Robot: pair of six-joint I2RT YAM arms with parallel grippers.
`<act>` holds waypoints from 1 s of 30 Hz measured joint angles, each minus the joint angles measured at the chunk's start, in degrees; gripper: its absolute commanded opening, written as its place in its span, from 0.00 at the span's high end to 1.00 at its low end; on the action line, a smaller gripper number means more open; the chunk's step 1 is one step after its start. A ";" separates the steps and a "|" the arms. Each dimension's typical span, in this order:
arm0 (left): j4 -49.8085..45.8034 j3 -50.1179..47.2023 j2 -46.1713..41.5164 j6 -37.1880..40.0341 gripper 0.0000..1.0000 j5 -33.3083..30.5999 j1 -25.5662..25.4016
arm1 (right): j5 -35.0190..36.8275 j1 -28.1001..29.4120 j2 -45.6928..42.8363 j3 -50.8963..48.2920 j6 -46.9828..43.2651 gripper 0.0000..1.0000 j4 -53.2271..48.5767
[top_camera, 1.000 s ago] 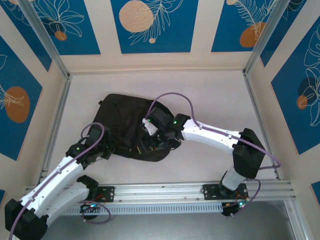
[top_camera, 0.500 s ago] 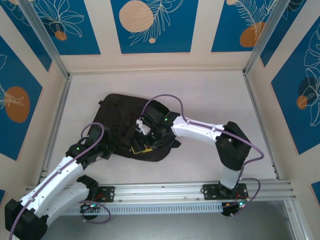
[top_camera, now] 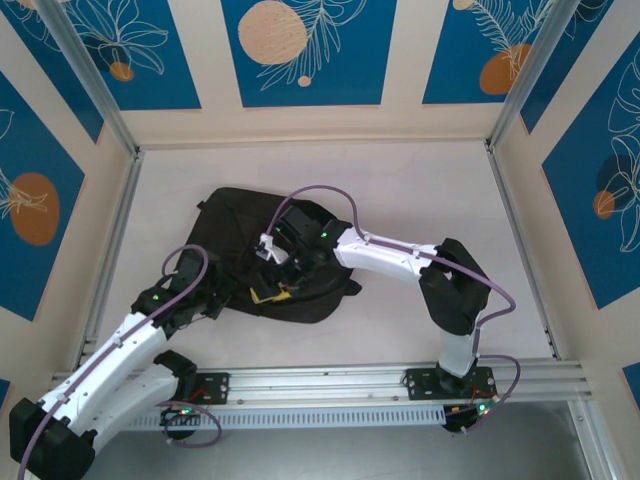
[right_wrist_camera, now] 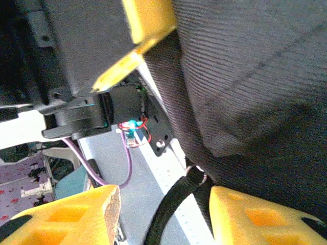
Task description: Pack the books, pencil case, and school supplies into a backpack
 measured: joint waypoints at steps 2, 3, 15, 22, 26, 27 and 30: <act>0.00 0.00 -0.02 0.00 1.00 0.00 0.00 | -0.87 -0.24 0.00 0.00 0.20 0.54 0.87; 0.00 0.00 -0.11 0.00 1.00 0.00 0.00 | -1.20 -0.33 0.00 0.00 0.26 0.54 1.18; -0.22 0.00 -0.76 0.39 1.00 0.02 0.00 | -1.70 -0.94 2.14 0.02 -0.55 0.57 0.81; -0.35 0.00 -0.76 0.74 1.00 0.00 0.00 | -1.68 -1.01 2.14 -0.09 -1.55 0.65 -0.04; -0.37 0.00 -0.76 1.44 1.00 0.00 0.00 | -1.95 -1.01 2.14 -0.11 -2.67 0.66 -1.40; -0.39 0.00 -0.76 1.51 1.00 0.00 0.00 | -2.10 -1.01 2.14 -0.11 -2.86 0.66 -1.62; -0.39 0.00 -0.85 1.66 1.00 0.00 0.00 | -3.08 -1.01 2.14 -0.17 -3.76 0.66 -2.47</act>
